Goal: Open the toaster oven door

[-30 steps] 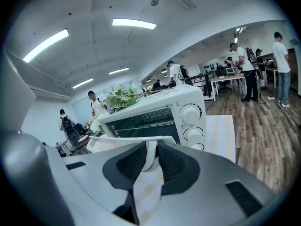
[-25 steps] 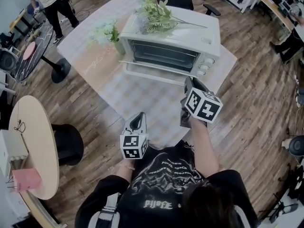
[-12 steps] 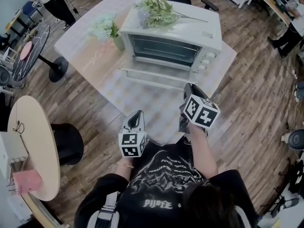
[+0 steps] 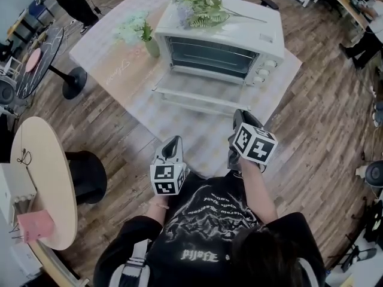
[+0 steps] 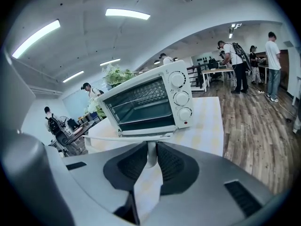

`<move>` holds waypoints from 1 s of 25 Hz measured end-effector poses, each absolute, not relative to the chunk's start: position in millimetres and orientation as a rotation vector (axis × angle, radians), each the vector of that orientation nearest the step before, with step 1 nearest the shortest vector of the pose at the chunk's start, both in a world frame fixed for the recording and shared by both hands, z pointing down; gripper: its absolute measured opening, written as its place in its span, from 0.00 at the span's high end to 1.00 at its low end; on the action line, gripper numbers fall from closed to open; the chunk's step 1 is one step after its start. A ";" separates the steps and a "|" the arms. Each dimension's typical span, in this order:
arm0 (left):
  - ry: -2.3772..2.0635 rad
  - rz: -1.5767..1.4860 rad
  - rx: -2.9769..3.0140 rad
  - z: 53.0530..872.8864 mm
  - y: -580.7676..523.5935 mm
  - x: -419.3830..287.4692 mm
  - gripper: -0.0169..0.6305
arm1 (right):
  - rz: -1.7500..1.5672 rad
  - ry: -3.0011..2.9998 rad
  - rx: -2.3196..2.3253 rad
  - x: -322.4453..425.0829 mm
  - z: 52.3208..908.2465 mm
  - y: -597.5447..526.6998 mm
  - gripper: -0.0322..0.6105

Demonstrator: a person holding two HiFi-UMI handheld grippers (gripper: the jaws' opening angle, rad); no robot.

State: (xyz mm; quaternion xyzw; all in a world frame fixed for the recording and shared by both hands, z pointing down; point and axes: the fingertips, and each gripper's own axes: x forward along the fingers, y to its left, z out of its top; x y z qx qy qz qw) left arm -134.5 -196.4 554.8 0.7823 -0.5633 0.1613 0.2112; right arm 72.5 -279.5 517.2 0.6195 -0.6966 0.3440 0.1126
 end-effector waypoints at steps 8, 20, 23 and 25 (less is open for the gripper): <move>-1.577 0.461 2.160 560.6 -192.1 -145.7 0.94 | 1.055 -1.987 1.782 66.1 546.5 -260.9 0.84; -1.616 0.463 2.125 565.5 -185.2 -161.0 0.94 | 1.110 -1.884 1.737 62.7 590.9 -242.1 0.84; -1.626 0.468 2.116 566.3 -183.1 -165.5 0.94 | 1.118 -1.867 1.725 61.7 601.8 -239.1 0.84; -1.635 0.471 2.108 567.2 -180.9 -168.4 0.94 | 1.132 -1.856 1.718 61.6 608.2 -237.1 0.84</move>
